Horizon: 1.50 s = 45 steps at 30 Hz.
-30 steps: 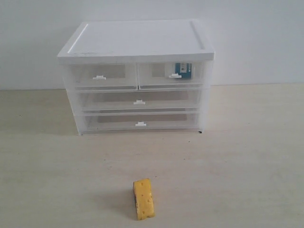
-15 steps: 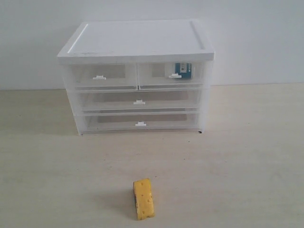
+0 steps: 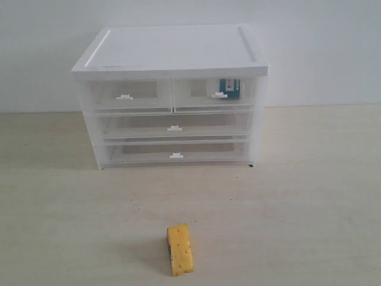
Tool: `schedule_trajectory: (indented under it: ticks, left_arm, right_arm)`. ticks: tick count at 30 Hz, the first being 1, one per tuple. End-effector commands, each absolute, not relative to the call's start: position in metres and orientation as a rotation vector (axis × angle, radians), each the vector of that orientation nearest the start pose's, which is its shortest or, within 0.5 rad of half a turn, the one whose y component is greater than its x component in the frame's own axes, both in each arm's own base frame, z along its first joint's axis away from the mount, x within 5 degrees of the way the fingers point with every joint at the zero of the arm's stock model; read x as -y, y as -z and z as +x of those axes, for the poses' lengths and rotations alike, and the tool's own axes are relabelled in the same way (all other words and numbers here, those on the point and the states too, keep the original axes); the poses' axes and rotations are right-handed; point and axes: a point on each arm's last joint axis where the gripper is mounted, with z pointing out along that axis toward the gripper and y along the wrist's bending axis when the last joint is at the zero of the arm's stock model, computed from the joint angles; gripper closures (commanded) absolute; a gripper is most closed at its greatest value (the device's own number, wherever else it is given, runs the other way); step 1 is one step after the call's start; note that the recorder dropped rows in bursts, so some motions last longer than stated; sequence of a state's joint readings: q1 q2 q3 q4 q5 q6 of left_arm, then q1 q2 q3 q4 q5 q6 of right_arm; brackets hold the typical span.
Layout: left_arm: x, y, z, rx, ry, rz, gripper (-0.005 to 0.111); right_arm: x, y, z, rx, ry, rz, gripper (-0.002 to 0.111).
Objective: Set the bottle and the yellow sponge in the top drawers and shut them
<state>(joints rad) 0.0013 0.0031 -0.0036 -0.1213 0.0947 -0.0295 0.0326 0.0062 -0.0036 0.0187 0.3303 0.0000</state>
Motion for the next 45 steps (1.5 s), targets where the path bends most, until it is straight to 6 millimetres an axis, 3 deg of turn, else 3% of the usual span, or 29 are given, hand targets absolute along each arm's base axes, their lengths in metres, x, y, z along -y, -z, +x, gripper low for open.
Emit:
schedule_trajectory:
  ticks: [1,10,13,17,21,27,32,37,45]
  left_arm:
    - [0.0,-0.212,0.056,-1.485,0.204,-0.194,0.102]
    - [-0.006,-0.242,0.049,-1.132,0.24,-0.242,0.102]
    - [-0.006,-0.252,0.049,-1.113,0.24,-0.244,0.102]
    - [-0.005,-0.279,0.055,-1.116,0.204,-0.196,0.102]
    - [-0.001,-0.31,0.078,-1.241,0.152,-0.125,0.102]
    - [0.001,-0.331,0.121,-1.408,0.094,-0.058,0.102]
    - [0.005,-0.315,0.16,-1.519,0.122,-0.033,0.102]
    - [0.038,-0.293,0.191,-1.576,0.245,0.116,0.102]
    - [0.077,-0.253,0.222,-1.642,0.199,0.161,0.102]
  right_arm:
    - [-0.002,-0.184,0.054,-1.806,-0.04,-0.015,0.107]
    - [-0.002,-0.184,0.054,-1.806,-0.04,-0.015,0.107]
    - [-0.002,-0.184,0.054,-1.806,-0.04,-0.015,0.107]
    - [-0.002,-0.184,0.054,-1.806,-0.04,-0.015,0.107]
    - [-0.002,-0.184,0.054,-1.806,-0.04,-0.015,0.107]
    - [-0.002,-0.184,0.054,-1.806,-0.04,-0.015,0.107]
    - [-0.002,-0.184,0.054,-1.806,-0.04,-0.015,0.107]
    - [-0.002,-0.184,0.054,-1.806,-0.04,-0.015,0.107]
    - [-0.002,-0.184,0.054,-1.806,-0.04,-0.015,0.107]
